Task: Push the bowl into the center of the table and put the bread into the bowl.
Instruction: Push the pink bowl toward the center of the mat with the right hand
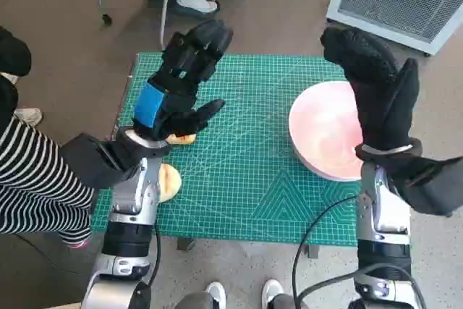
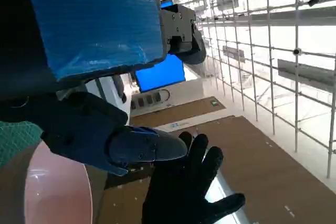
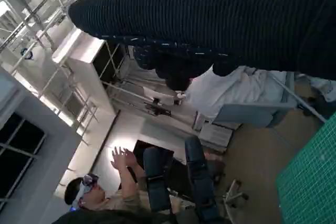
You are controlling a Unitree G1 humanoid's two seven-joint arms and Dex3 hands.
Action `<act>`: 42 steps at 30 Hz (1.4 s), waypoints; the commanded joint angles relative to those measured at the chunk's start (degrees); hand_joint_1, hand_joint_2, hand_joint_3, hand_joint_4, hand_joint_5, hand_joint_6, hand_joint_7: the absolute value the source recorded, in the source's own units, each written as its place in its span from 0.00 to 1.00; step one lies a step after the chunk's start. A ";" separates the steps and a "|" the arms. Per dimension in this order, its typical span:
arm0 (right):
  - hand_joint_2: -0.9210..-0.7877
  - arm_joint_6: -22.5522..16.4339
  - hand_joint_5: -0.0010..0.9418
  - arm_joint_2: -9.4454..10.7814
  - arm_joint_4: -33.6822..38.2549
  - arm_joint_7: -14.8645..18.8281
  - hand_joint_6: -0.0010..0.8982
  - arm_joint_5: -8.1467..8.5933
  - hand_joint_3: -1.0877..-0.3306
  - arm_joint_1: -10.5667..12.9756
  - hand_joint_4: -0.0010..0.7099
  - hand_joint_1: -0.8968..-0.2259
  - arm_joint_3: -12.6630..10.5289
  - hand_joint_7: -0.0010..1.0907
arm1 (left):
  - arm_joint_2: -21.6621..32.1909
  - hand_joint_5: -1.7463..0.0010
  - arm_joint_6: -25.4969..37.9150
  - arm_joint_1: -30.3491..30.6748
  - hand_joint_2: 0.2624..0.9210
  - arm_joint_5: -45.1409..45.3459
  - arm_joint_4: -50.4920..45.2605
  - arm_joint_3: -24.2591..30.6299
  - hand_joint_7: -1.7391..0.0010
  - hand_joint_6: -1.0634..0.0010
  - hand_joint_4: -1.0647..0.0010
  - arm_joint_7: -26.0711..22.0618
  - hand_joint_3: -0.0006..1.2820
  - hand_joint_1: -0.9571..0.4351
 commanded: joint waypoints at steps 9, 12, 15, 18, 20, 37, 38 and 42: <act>0.00 0.13 0.00 -0.04 0.87 0.15 0.02 -0.40 0.52 1.20 0.24 0.26 0.11 0.51 | 0.11 0.95 0.05 -0.37 1.00 0.00 0.08 -0.08 0.63 1.00 0.87 -0.57 0.24 0.31; 0.00 0.05 0.00 -0.07 1.06 0.24 0.02 -0.37 0.52 1.16 0.24 0.26 0.10 0.51 | 0.15 0.94 0.27 -0.46 1.00 -0.10 0.13 -0.02 0.63 1.00 0.87 -0.72 0.24 0.31; 0.00 0.00 0.00 -0.07 1.29 0.32 0.02 -0.33 0.52 1.05 0.24 0.26 0.10 0.51 | 0.20 0.94 0.47 -0.51 1.00 -0.15 0.00 -0.01 0.63 1.00 0.87 -0.78 0.24 0.31; 0.00 -0.12 0.00 0.02 1.61 0.32 0.02 -0.42 0.52 0.86 0.24 0.26 0.20 0.51 | 0.26 0.94 0.50 -0.63 1.00 -0.11 -0.07 0.01 0.63 1.00 0.87 -0.76 0.24 0.31; 0.00 -0.25 0.00 0.14 1.70 0.29 0.02 -0.54 0.52 0.84 0.24 0.26 0.34 0.51 | 0.32 0.94 0.54 -0.75 1.00 -0.14 -0.05 0.06 0.63 1.00 0.87 -0.79 0.24 0.31; 0.00 -0.70 0.00 -1.46 2.02 1.22 0.02 -0.06 0.52 1.20 0.25 0.27 -0.10 0.52 | 0.71 0.94 0.21 -1.31 1.00 0.00 0.03 0.70 0.62 1.00 0.87 -0.28 0.24 0.31; 0.00 -0.71 0.00 -2.24 2.13 1.45 0.02 0.20 0.52 1.25 0.25 0.26 -0.73 0.52 | 0.72 0.94 0.07 -1.28 1.00 0.05 0.04 0.73 0.62 1.00 0.87 -0.21 0.24 0.31; 0.00 -1.36 0.00 -4.71 2.66 1.66 0.02 0.32 0.52 1.59 0.25 0.26 -2.97 0.52 | 0.72 0.94 -0.28 -1.16 1.00 0.24 0.00 0.78 0.62 1.00 0.86 0.03 0.24 0.31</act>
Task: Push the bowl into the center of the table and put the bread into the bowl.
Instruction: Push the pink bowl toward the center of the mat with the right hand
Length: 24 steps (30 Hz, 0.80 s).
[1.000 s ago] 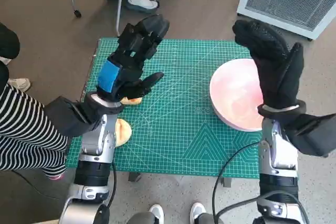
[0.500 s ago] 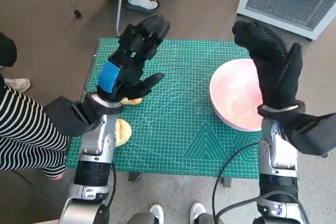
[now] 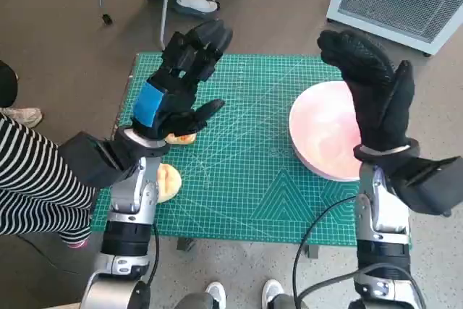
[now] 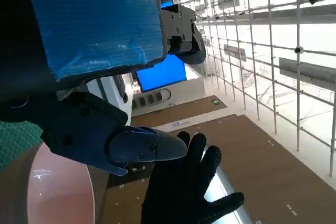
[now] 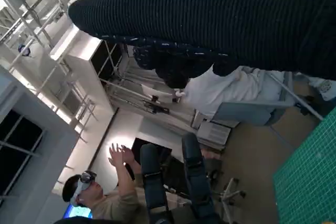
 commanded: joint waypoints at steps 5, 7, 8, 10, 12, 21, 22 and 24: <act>0.00 -3.35 0.00 -6.44 5.02 -0.86 0.02 -0.88 0.52 1.46 0.25 0.25 -5.97 0.52 | 0.50 0.93 -0.84 -0.88 1.00 0.18 0.05 0.66 0.61 1.00 0.86 0.49 0.24 0.30; 0.00 -4.54 0.00 -7.61 6.93 -1.64 0.02 -1.46 0.50 1.17 0.24 0.26 -7.14 0.52 | 0.58 0.93 -1.00 -0.83 1.00 0.23 0.08 0.74 0.61 1.00 0.86 0.52 0.24 0.30; 0.00 -5.05 0.00 -8.39 7.97 -2.29 0.02 -1.81 0.50 1.07 0.24 0.26 -7.87 0.52 | 0.61 0.93 -1.06 -0.88 1.00 0.19 0.20 0.83 0.61 1.00 0.86 0.51 0.24 0.30; 0.00 -5.86 0.00 -9.54 9.52 -3.43 0.01 -2.36 0.46 0.92 0.21 0.28 -8.88 0.50 | 0.61 0.93 -1.08 -0.95 1.00 0.08 0.38 0.95 0.61 1.00 0.86 0.48 0.24 0.30; 0.00 -6.44 0.00 -10.46 11.09 -4.44 0.00 -2.67 0.43 0.72 0.19 0.29 -9.70 0.48 | 0.59 0.93 -1.08 -1.00 1.00 -0.03 0.49 1.05 0.61 1.00 0.86 0.44 0.24 0.30; 0.00 -6.65 0.00 -13.55 23.43 -7.20 0.00 -1.31 0.36 -2.02 0.13 0.32 -13.66 0.42 | 0.27 0.93 -0.82 -1.14 1.00 -0.36 0.57 1.29 0.61 1.00 0.86 0.40 0.24 0.30; 0.00 -6.40 0.00 -13.78 25.12 -7.26 0.00 -0.95 0.36 -2.48 0.12 0.32 -14.11 0.41 | 0.19 0.93 -0.78 -1.14 1.00 -0.34 0.52 1.27 0.61 1.00 0.86 0.47 0.24 0.29; 0.00 -6.02 0.00 -14.06 27.91 -7.06 0.00 -0.27 0.36 -3.25 0.12 0.33 -14.83 0.40 | 0.11 0.93 -0.82 -1.12 1.00 -0.28 0.52 1.25 0.61 1.00 0.86 0.53 0.24 0.29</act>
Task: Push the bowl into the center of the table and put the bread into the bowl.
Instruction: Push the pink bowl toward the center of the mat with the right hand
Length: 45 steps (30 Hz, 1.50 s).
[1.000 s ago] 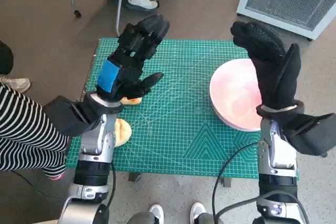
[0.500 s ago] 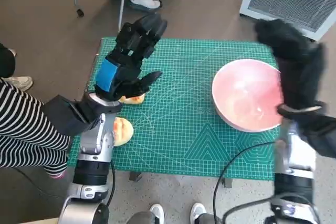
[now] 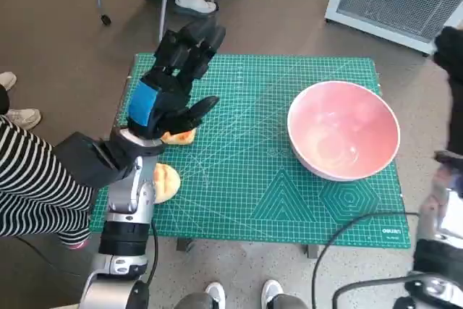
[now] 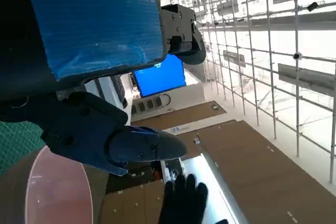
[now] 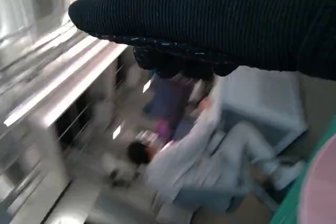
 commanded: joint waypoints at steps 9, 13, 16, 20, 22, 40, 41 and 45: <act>0.00 4.09 0.00 -1.01 20.57 0.52 0.00 4.26 0.28 -5.07 0.09 0.40 -4.08 0.35 | 0.10 0.93 -0.60 -1.02 1.00 -0.32 0.50 0.41 0.61 1.00 0.86 -0.21 0.24 0.29; 0.00 4.90 0.00 -1.10 24.89 0.60 0.00 4.72 0.25 -6.23 0.08 0.43 -4.54 0.31 | 0.26 0.93 -0.58 -1.00 1.00 -0.57 0.59 0.61 0.61 1.00 0.86 -0.55 0.24 0.30; 0.00 6.41 0.01 -0.67 27.95 0.20 0.02 5.14 0.23 -6.95 0.06 0.45 -5.18 0.27 | 0.40 0.93 -0.64 -0.88 1.00 -0.72 0.54 0.78 0.62 1.00 0.86 -0.81 0.24 0.30; 0.00 8.72 0.02 0.47 31.16 -0.95 0.04 5.61 0.23 -7.91 0.09 0.46 -6.02 0.27 | 0.62 0.93 -0.63 -0.65 1.00 -0.97 0.45 1.01 0.62 1.00 0.86 -1.19 0.24 0.30; 0.00 9.70 0.03 1.13 32.14 -1.14 0.07 5.96 0.26 -8.35 0.11 0.45 -6.48 0.27 | 0.75 0.93 -0.80 -0.59 1.00 -1.02 0.53 1.09 0.63 1.00 0.86 -1.36 0.24 0.30; 0.00 13.33 0.01 6.88 35.52 1.05 0.09 4.74 0.37 -10.46 0.13 0.37 -4.72 0.26 | 2.19 0.94 -1.65 0.14 1.00 -0.20 0.48 1.38 0.63 1.00 0.87 -1.21 0.23 0.29; 0.00 13.45 0.01 7.24 35.56 1.08 0.09 4.61 0.37 -10.63 0.13 0.37 -4.44 0.26 | 2.27 0.94 -1.77 0.18 1.00 -0.10 0.58 1.37 0.63 1.00 0.87 -1.14 0.23 0.29; 0.00 13.72 0.02 8.55 35.62 1.30 0.10 3.80 0.36 -11.24 0.15 0.36 -3.16 0.26 | 2.59 0.94 -1.89 0.61 1.00 -0.01 0.43 1.39 0.63 1.00 0.86 -1.01 0.23 0.28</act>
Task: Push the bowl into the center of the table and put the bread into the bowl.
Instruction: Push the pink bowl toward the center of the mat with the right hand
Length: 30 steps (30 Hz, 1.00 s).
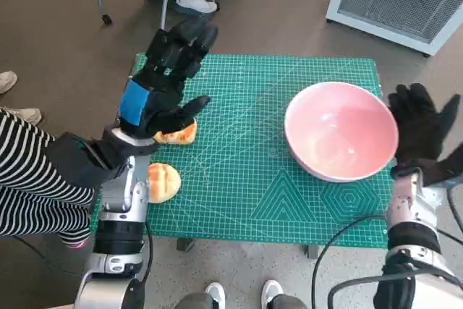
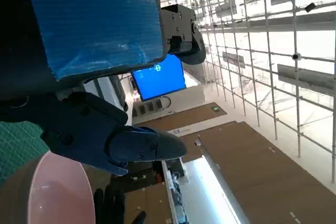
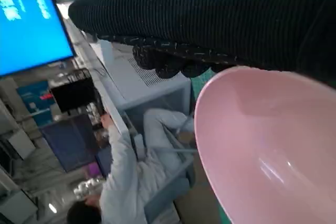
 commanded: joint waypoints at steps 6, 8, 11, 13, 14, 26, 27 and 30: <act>0.00 1.92 0.01 3.61 0.92 0.88 0.12 -3.01 0.35 -1.42 0.15 0.39 3.01 0.26 | 0.85 0.94 -0.82 1.41 1.00 0.94 -0.68 0.26 0.63 1.00 0.86 0.76 0.23 0.28; 0.00 2.04 0.01 4.04 0.82 1.27 0.12 -3.24 0.34 -1.82 0.15 0.39 3.56 0.25 | 0.96 0.94 -0.84 1.67 1.00 1.09 -0.84 0.27 0.63 1.00 0.86 0.96 0.23 0.28; 0.00 2.07 0.01 4.41 0.72 1.60 0.11 -3.31 0.34 -2.13 0.15 0.39 3.95 0.25 | 1.07 0.94 -0.88 1.87 1.00 1.24 -0.97 0.24 0.64 1.00 0.86 1.17 0.23 0.28; 0.00 2.08 0.01 4.41 0.73 1.62 0.11 -3.36 0.34 -2.14 0.15 0.39 3.92 0.25 | 1.07 0.95 -0.86 1.89 1.00 1.27 -1.01 0.23 0.64 1.00 0.85 1.22 0.23 0.28; 0.00 2.08 0.01 4.41 0.74 1.62 0.11 -3.38 0.34 -2.15 0.15 0.39 3.91 0.25 | 1.05 0.95 -0.85 1.90 1.00 1.30 -1.02 0.24 0.64 1.00 0.85 1.23 0.23 0.28; 0.00 1.86 0.00 8.40 0.48 3.29 0.07 -1.98 0.31 -5.48 0.11 0.38 3.12 0.22 | 1.51 0.97 -1.47 3.70 1.00 2.05 -1.96 0.69 0.67 0.98 0.84 2.52 0.22 0.27; 0.00 1.88 0.00 8.67 0.56 3.22 0.07 -1.82 0.31 -5.68 0.11 0.37 2.91 0.22 | 1.54 0.97 -1.52 3.79 1.00 2.04 -2.00 0.70 0.67 0.97 0.83 2.55 0.21 0.27; 0.00 2.06 0.00 9.90 0.91 2.56 0.07 -1.31 0.32 -6.56 0.11 0.36 2.21 0.22 | 1.65 0.98 -1.80 3.95 1.00 1.99 -1.88 0.82 0.69 0.96 0.82 2.60 0.21 0.27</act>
